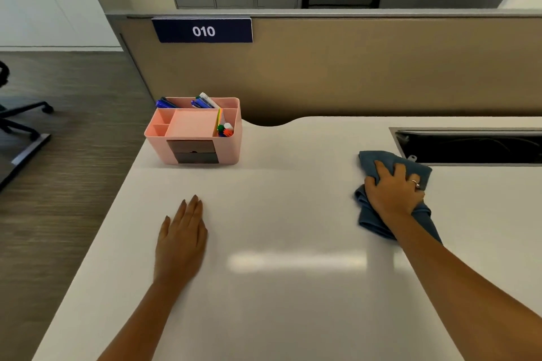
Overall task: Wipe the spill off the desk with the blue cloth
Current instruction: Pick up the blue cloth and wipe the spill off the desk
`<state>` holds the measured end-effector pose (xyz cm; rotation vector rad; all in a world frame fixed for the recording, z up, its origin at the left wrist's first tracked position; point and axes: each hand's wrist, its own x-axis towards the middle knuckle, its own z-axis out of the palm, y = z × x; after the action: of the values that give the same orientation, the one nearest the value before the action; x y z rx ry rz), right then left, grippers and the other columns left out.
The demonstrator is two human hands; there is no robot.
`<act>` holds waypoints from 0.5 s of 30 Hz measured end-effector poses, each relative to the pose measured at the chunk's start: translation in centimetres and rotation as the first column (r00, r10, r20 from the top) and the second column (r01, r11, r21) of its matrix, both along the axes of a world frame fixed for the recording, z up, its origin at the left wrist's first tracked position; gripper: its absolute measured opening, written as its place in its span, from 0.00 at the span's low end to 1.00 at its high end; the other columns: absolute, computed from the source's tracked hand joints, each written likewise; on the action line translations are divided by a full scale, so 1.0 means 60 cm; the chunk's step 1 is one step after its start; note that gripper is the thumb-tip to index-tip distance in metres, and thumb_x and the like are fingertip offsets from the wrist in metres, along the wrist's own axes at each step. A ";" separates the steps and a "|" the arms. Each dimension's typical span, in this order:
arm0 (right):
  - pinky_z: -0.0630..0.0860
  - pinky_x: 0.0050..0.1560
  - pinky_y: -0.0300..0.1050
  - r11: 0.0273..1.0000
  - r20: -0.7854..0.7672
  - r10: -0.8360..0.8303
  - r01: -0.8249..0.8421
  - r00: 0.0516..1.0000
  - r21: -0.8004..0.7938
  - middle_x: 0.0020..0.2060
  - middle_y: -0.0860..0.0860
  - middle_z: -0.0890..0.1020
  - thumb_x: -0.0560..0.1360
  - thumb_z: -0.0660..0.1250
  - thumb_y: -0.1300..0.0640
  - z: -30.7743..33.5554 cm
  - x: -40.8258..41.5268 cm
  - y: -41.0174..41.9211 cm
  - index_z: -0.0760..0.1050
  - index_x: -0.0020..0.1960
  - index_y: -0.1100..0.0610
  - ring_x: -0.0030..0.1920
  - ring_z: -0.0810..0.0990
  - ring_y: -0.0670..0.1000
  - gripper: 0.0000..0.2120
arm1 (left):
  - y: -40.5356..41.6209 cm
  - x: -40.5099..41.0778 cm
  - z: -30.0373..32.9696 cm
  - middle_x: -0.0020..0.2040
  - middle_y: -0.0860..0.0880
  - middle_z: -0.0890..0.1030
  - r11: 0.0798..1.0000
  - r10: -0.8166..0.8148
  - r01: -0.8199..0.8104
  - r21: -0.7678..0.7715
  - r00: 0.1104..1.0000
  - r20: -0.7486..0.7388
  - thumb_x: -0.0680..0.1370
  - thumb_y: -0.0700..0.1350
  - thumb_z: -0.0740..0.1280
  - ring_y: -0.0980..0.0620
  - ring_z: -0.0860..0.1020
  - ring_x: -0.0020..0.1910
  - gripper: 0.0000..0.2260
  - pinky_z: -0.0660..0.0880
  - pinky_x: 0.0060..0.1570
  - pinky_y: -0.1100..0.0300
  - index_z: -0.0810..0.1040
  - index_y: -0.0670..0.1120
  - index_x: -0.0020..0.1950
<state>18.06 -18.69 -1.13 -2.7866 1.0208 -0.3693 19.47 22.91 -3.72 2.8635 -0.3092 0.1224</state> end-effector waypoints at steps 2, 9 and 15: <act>0.65 0.57 0.62 0.997 -0.037 0.074 -0.073 0.997 0.017 0.65 0.57 0.69 0.75 0.60 0.47 0.001 0.042 0.052 0.67 0.70 0.46 0.63 0.64 0.65 0.23 | 0.005 0.000 -0.002 0.76 0.53 0.57 1.000 0.006 -0.006 0.009 1.000 0.001 0.77 0.53 0.42 0.55 0.53 0.75 0.27 0.52 0.72 0.51 0.56 0.48 0.75; 0.64 0.59 0.61 0.920 -0.051 0.392 -0.391 0.918 0.040 0.67 0.54 0.68 0.76 0.59 0.48 0.012 0.113 0.260 0.68 0.68 0.44 0.65 0.64 0.63 0.21 | 0.003 -0.001 0.002 0.76 0.53 0.58 1.000 0.010 -0.010 -0.002 1.000 -0.001 0.77 0.52 0.42 0.54 0.54 0.75 0.27 0.52 0.72 0.51 0.57 0.48 0.75; 0.72 0.48 0.59 0.729 -0.049 0.682 -0.684 0.730 -0.029 0.60 0.52 0.77 0.71 0.59 0.49 -0.007 0.066 0.359 0.77 0.59 0.43 0.55 0.74 0.62 0.18 | 0.004 -0.001 0.004 0.76 0.52 0.58 1.000 0.019 -0.018 0.015 1.000 -0.007 0.77 0.53 0.41 0.53 0.54 0.75 0.27 0.52 0.72 0.51 0.56 0.48 0.75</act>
<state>22.04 2.84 -1.56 -2.9542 -0.0781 -0.2324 19.40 23.18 -3.46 2.8810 -0.2832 0.1132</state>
